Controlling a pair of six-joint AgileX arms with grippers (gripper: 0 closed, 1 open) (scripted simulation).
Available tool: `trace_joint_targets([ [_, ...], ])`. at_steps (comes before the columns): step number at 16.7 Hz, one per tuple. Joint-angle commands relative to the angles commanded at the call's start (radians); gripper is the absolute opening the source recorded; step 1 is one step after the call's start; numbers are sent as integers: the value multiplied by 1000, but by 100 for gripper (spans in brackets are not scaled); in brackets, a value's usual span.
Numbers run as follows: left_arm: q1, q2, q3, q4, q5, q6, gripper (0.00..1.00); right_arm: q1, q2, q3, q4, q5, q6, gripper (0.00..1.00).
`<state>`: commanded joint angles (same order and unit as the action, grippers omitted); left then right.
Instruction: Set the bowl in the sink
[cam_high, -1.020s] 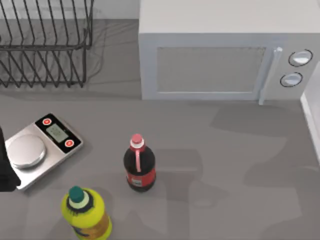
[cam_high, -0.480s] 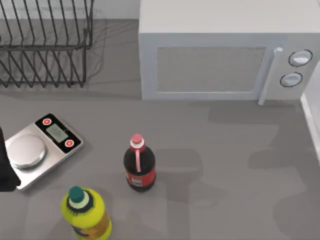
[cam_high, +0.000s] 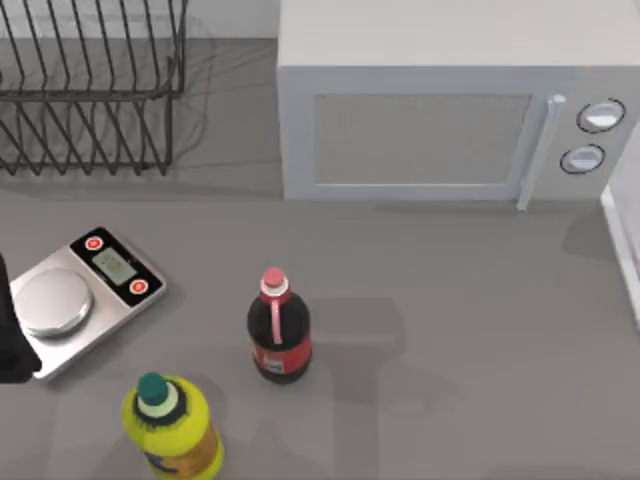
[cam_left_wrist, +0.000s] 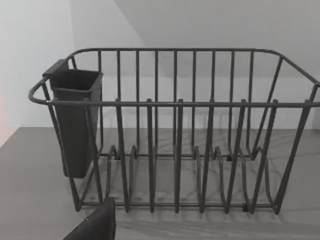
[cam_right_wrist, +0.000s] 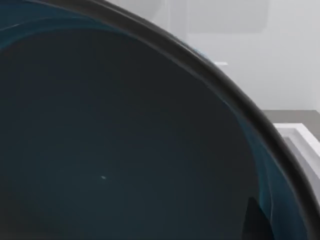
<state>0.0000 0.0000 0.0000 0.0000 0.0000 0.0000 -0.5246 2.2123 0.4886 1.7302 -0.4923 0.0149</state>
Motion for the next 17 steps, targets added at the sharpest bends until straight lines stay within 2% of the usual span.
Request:
trace_joint_targets([
  [4,0,0,0,0,0,0,100,-3,4,1,4,0,0,0],
  [17,0,0,0,0,0,0,100,-3,4,1,4,0,0,98],
])
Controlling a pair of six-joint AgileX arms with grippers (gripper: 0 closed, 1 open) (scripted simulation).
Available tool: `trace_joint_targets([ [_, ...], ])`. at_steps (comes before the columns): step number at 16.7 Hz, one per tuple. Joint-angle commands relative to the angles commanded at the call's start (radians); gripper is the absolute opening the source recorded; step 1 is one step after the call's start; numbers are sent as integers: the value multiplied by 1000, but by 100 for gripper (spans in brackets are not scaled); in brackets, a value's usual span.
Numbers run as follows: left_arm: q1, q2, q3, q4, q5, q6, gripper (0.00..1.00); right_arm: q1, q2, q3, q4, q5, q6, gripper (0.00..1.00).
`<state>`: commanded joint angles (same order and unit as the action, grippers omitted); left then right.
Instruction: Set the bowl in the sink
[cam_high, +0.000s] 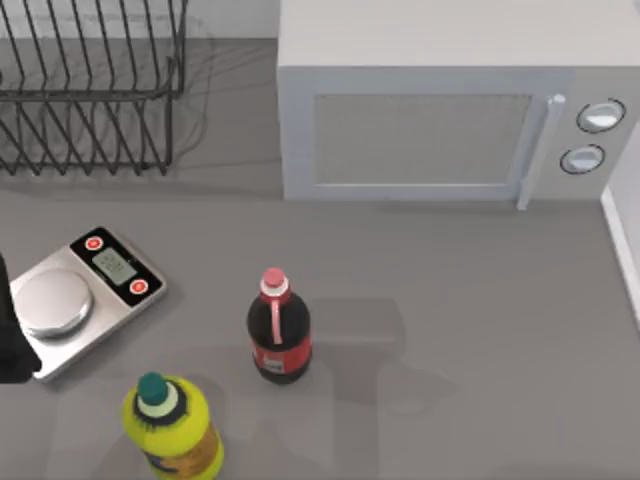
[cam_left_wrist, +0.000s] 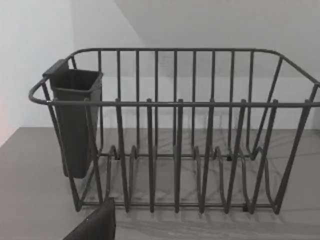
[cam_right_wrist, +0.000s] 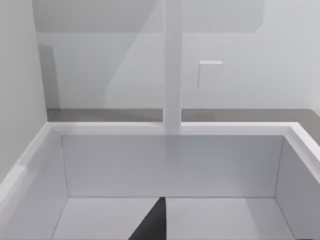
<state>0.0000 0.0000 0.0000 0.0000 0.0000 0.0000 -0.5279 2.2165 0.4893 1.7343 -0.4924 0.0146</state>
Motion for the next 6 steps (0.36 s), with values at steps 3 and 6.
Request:
trace_joint_targets([
  [3,0,0,0,0,0,0,100,0,0,0,0,0,0,100],
  [6,0,0,0,0,0,0,100,0,0,0,0,0,0,100],
])
